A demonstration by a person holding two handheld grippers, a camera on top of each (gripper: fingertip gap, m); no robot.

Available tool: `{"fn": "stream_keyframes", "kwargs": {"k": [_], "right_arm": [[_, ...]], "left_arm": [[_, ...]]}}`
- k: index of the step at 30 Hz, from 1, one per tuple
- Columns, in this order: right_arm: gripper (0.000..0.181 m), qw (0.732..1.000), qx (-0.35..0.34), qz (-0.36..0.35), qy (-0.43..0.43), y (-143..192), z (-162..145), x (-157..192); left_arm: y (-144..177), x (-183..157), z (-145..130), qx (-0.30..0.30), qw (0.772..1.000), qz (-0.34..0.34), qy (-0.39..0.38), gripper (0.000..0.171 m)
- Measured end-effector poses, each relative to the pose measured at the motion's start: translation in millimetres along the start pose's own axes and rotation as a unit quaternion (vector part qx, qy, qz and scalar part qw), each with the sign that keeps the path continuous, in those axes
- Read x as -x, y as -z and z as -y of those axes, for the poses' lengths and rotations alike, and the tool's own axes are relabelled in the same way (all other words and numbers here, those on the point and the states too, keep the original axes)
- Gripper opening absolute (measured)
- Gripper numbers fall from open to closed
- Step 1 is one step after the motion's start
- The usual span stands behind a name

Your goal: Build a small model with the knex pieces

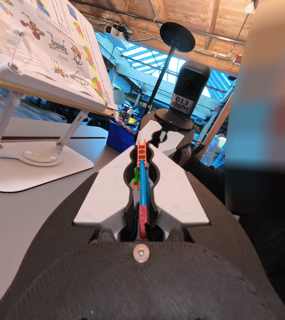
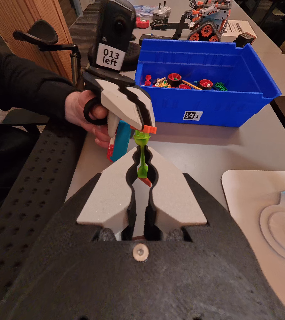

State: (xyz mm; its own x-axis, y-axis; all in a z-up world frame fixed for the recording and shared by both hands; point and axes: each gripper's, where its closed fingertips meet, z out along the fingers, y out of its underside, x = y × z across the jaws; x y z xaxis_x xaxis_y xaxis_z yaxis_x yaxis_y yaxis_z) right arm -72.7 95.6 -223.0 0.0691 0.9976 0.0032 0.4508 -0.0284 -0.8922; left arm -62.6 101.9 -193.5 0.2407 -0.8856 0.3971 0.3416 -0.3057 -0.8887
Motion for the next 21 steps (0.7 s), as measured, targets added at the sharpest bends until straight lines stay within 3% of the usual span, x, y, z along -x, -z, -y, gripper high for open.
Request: {"fn": "stream_keyframes", "kwargs": {"k": [13, 18, 21], "right_arm": [[0.000, 0.999, -0.017, -0.025, 0.014, -1.1, 7.7, 0.6], [0.001, 0.999, -0.051, 0.007, 0.002, -1.7, 6.7, -2.4], [0.001, 0.998, -0.067, 0.011, 0.003, 1.7, 8.4, -5.7]], "left_arm": [[0.9, -2.8, 3.7, -0.005, 0.987, 0.072, -0.142, 0.008], [-0.1, 1.6, 2.6, 0.019, 0.975, 0.101, -0.198, 0.008], [0.2, 1.4, -2.8, 0.039, 0.970, 0.108, -0.215, 0.020]]}}
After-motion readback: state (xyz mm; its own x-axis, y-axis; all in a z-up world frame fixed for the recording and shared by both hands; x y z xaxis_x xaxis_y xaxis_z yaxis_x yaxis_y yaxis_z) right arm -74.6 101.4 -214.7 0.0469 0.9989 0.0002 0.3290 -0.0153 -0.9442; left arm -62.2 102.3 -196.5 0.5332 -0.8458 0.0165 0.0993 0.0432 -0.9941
